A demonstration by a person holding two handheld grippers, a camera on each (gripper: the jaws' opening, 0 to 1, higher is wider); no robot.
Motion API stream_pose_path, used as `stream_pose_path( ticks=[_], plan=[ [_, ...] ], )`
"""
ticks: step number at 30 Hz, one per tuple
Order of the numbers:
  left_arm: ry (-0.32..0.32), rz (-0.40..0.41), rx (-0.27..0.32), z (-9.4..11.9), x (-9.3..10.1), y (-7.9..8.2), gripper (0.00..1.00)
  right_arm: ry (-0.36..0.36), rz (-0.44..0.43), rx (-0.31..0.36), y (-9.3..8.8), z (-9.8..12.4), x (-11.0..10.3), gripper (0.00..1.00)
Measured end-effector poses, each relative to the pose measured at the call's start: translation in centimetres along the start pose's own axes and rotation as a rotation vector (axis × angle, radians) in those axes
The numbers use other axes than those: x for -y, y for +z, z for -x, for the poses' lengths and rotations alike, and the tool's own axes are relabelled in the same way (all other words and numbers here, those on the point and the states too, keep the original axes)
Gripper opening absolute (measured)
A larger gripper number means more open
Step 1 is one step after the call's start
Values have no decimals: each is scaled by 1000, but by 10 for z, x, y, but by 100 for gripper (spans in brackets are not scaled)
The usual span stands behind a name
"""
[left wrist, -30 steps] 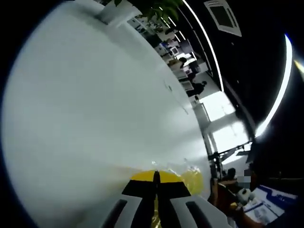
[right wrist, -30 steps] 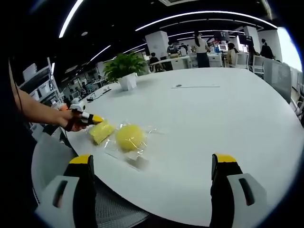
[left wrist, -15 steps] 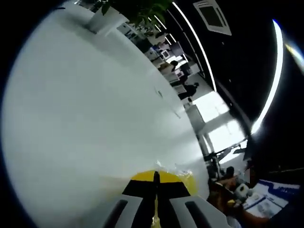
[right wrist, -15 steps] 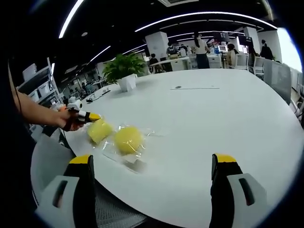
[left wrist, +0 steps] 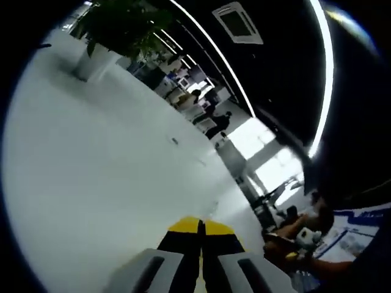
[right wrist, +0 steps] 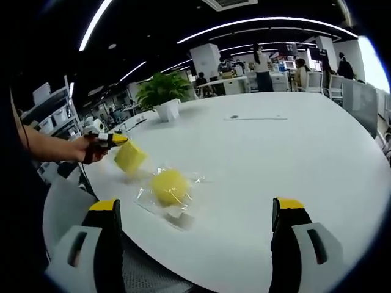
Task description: Compare the silicone blocks by pressing each to a similar depth, holding the contact briefly, and releasing to observe deformation and rebound differences across the visible hardness samples.
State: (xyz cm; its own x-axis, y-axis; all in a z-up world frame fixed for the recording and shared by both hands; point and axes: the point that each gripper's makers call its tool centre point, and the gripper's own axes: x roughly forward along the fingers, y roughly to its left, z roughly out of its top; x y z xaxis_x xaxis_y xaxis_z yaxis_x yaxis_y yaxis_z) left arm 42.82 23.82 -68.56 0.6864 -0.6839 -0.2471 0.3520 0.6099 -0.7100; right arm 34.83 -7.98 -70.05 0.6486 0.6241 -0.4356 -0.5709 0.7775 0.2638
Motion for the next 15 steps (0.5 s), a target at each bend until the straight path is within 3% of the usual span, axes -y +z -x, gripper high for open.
stream_pose_path(
  ticks=[6, 15],
  plan=[
    [-28, -99, 28, 4, 24, 19, 0, 32, 19, 8, 3, -3, -12, 96],
    [-54, -140, 72, 12, 43, 32, 0, 52, 43, 18, 9, -5, -17, 96]
  ],
)
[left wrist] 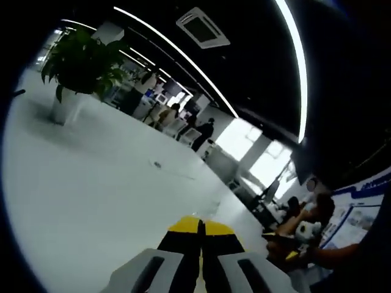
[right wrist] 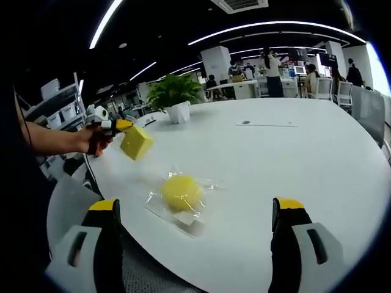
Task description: Compare the silicone blocks by pressing each to a similar depth, holding the contact briefly, and releasing to observe deformation and rebound differences across the visible hardness samples.
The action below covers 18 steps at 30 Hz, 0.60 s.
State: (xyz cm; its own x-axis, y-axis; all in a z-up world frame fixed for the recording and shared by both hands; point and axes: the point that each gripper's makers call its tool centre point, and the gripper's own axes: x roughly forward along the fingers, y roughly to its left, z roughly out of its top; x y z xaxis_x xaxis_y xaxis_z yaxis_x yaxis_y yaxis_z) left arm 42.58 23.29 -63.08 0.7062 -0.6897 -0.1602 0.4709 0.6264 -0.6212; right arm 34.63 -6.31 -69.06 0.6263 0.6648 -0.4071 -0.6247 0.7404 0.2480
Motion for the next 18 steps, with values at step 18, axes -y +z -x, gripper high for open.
stream_pose_path(
  ticks=[18],
  plan=[
    [-35, -45, -18, 0, 30, 22, 0, 8, 21, 45, 25, -5, 7, 96]
  ],
)
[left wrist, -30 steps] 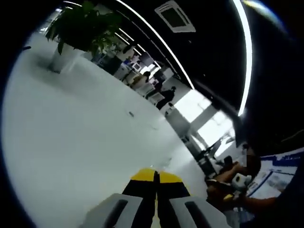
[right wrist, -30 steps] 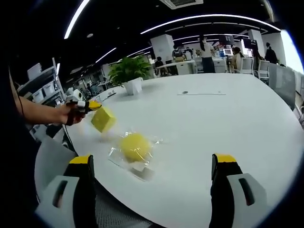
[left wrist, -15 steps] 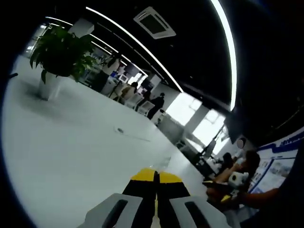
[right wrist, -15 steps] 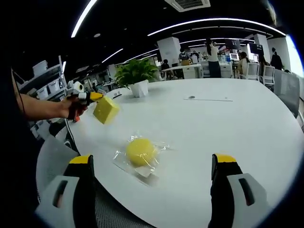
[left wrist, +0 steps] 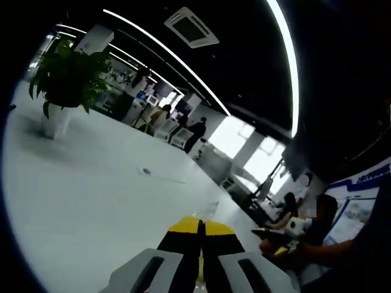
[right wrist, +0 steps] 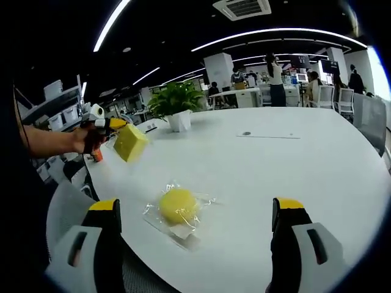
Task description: Compare the silicone blocks by pressing each to a similar depth, holding the contact briefly, and releasing to observe deformation and rebound differences across the visible hardness samples.
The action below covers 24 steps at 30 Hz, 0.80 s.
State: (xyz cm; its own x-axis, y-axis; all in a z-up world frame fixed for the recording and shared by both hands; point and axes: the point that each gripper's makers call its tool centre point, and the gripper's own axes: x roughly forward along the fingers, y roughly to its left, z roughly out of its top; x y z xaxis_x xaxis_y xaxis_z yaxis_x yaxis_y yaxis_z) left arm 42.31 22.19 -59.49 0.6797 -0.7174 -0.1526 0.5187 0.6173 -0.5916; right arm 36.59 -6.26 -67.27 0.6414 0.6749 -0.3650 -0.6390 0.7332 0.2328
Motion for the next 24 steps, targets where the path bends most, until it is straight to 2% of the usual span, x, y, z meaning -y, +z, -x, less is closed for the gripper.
stream_pose_path(
  ticks=[6, 11, 24],
  plan=[
    [-17, -39, 27, 2, 13, 15, 0, 16, 8, 5, 4, -3, -5, 96],
    [-62, -116, 39, 5, 28, 23, 0, 27, 24, 9, 11, -5, -9, 96],
    [-136, -146, 85, 12, 59, 42, 0, 67, 58, 26, 24, -14, -19, 96]
  ],
)
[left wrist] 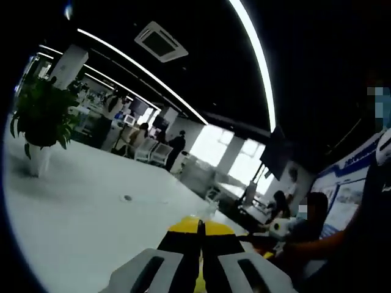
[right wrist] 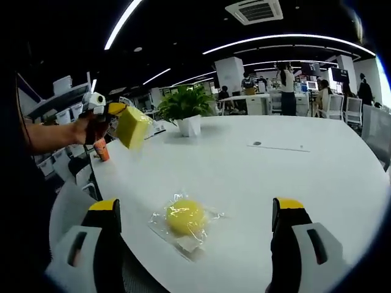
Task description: Compare the silicone blocks by pressing each to a similar depth, holding the contact briefly, and releasing to observe deformation and rebound differences across the visible hardness samples.
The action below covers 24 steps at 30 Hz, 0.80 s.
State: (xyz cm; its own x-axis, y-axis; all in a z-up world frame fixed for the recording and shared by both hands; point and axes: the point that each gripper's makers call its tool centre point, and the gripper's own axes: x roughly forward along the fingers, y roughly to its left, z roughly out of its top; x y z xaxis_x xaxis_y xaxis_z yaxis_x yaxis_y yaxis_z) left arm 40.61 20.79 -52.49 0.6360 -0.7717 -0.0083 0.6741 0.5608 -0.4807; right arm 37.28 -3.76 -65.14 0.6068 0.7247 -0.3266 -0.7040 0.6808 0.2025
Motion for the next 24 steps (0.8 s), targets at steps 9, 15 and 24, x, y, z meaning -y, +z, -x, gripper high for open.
stream_pose_path(
  ticks=[9, 15, 24],
  plan=[
    [-49, -15, 6, 0, 17, 10, 0, 53, 28, 23, 16, -10, -14, 96],
    [-77, -15, 1, -2, 26, 6, 0, 96, 46, 21, 20, -18, -26, 96],
    [-109, -29, -30, -7, 33, -11, 0, 158, 69, 25, 23, -31, -37, 96]
  ],
)
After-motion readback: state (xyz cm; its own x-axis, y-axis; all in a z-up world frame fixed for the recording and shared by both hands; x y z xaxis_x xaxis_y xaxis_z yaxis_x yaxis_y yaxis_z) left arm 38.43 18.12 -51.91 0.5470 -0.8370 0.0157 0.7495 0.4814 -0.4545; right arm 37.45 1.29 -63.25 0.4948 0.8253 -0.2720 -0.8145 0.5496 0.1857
